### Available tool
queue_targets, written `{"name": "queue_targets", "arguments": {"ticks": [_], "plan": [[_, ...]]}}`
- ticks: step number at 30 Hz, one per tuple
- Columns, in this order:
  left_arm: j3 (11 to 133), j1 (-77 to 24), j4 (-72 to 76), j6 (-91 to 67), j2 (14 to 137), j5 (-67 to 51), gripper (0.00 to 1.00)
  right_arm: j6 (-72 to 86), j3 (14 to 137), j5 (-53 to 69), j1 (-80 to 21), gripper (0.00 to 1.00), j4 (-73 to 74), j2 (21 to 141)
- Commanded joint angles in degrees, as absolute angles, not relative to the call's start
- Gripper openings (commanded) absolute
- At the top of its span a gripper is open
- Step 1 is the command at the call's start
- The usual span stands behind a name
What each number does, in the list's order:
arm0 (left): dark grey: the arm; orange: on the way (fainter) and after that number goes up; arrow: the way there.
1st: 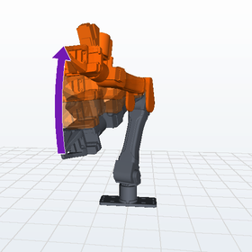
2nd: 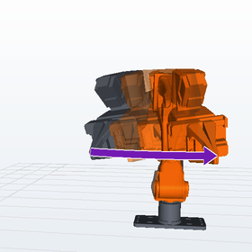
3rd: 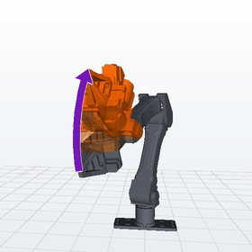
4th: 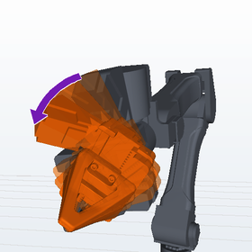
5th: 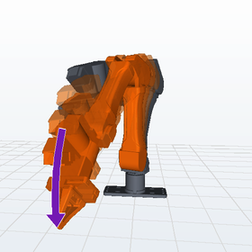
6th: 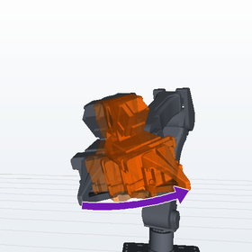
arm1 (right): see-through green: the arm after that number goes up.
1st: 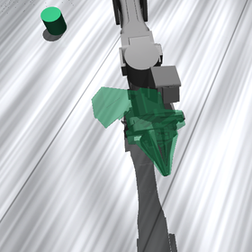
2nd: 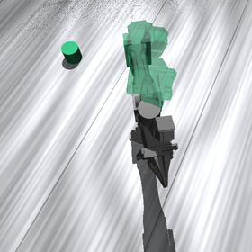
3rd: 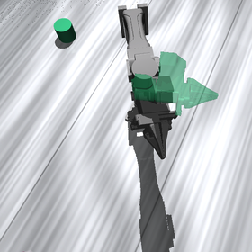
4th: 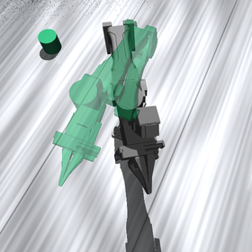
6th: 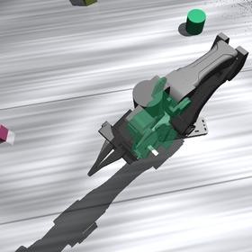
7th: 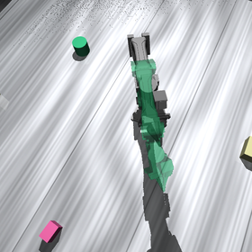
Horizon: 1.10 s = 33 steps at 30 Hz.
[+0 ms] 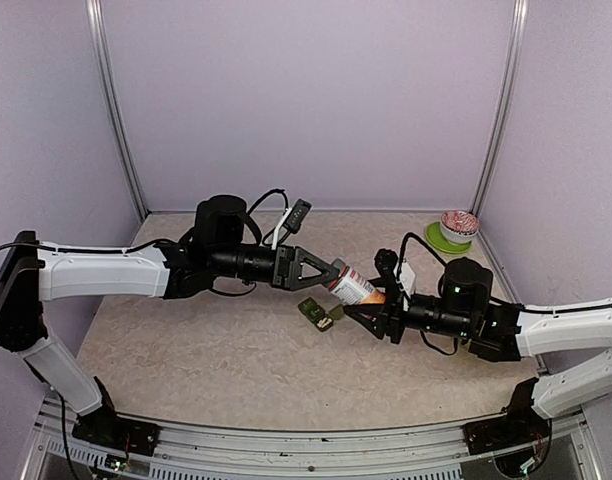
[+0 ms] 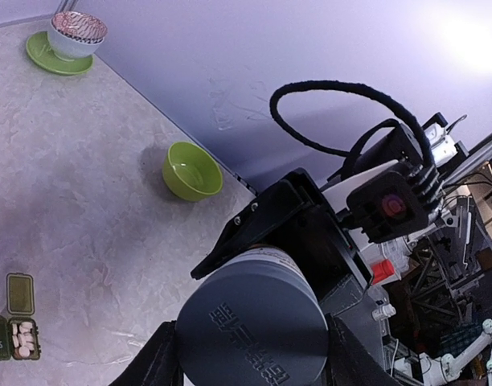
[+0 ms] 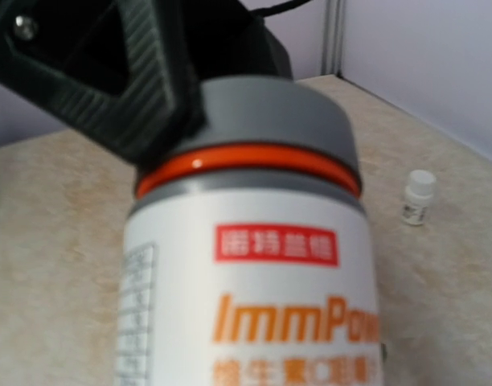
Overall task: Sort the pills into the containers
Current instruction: Pass from the right arm to the left
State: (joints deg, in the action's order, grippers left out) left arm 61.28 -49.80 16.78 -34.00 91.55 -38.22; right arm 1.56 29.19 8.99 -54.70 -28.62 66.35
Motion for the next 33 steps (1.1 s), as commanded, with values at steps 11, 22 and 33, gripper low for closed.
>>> {"name": "queue_targets", "arguments": {"ticks": [11,22,33], "plan": [[60.29,-54.41,23.13,-23.35,88.14,-49.58,0.1,20.28,30.74,25.23,-53.64,0.0,-30.74,64.07],[59.89,-53.25,23.9,-26.59,88.21,-46.43,0.08,17.33,30.79,21.75,-53.43,0.13,-28.2,63.76],[58.91,-50.29,21.71,-29.54,87.63,-42.96,0.09,11.73,32.98,13.68,-53.37,0.66,-22.84,64.34]]}}
